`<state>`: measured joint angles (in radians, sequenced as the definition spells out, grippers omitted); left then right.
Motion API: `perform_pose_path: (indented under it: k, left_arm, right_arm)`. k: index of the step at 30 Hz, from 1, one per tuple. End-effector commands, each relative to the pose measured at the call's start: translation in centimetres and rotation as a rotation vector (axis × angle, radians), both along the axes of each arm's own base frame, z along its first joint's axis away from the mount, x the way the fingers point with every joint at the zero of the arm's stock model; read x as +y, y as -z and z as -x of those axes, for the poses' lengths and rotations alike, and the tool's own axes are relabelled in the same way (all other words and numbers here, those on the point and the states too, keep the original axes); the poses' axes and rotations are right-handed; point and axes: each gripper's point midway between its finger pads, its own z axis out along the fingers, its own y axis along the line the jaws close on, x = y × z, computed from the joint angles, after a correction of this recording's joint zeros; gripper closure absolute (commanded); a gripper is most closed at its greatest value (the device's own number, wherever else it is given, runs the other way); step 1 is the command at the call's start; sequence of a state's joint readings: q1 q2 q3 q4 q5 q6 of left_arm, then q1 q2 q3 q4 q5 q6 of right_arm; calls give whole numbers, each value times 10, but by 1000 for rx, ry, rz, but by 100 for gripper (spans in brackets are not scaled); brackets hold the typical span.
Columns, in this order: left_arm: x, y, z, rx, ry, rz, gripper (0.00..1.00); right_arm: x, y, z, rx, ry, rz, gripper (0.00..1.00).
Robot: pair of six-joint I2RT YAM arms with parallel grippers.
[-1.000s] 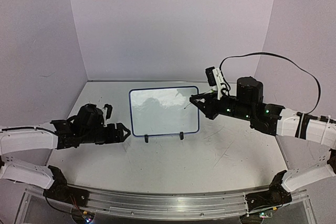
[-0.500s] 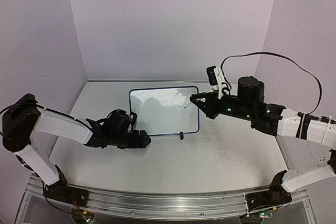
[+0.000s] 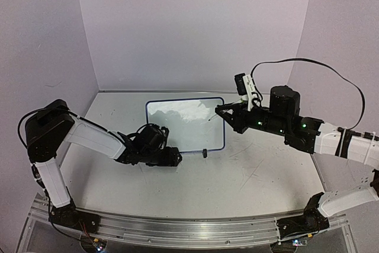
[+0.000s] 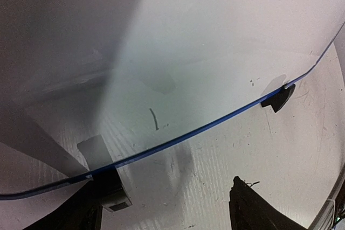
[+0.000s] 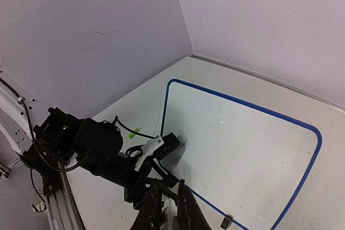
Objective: Write a sentence on the whiteboard
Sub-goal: Move the whiteboard to the center of the board.
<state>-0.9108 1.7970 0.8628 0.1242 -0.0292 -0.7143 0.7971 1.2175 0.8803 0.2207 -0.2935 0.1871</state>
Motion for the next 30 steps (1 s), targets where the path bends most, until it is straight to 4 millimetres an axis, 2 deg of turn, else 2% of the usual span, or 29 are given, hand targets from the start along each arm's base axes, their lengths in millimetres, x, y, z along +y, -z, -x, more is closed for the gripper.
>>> perform_pose_path:
  k: [1,6,11,15,18,21,24,28,30]
  left_arm:
    - [-28,-10,-7,-54,41,18,19]
    - [-41,-12,-6,-65,62,24,19]
    - [-63,-16,-3,-71,96,46,18]
    - [-65,-21,0,-72,104,56,17]
    - [-61,-32,8,-78,123,75,14]
    - [-52,-52,22,-96,171,105,13]
    - [-35,-92,33,-173,206,150,12]
    - [8,-134,35,-245,179,166,12]
    - [38,-151,22,-270,139,208,12]
  right_arm:
    - [-2,-14,1,-46,2,-31,100]
    - [-2,-14,1,-45,3,-32,100]
    - [-4,-13,1,-49,13,-32,100]
    - [-5,-15,1,-51,15,-35,100]
    - [-5,-13,-1,-51,23,-28,100]
    - [-4,-12,-3,-53,25,-21,100]
    - [-3,-8,-8,-55,40,1,100]
    - [8,-7,-14,-78,15,41,100]
    - [18,-6,-18,-90,-7,66,100]
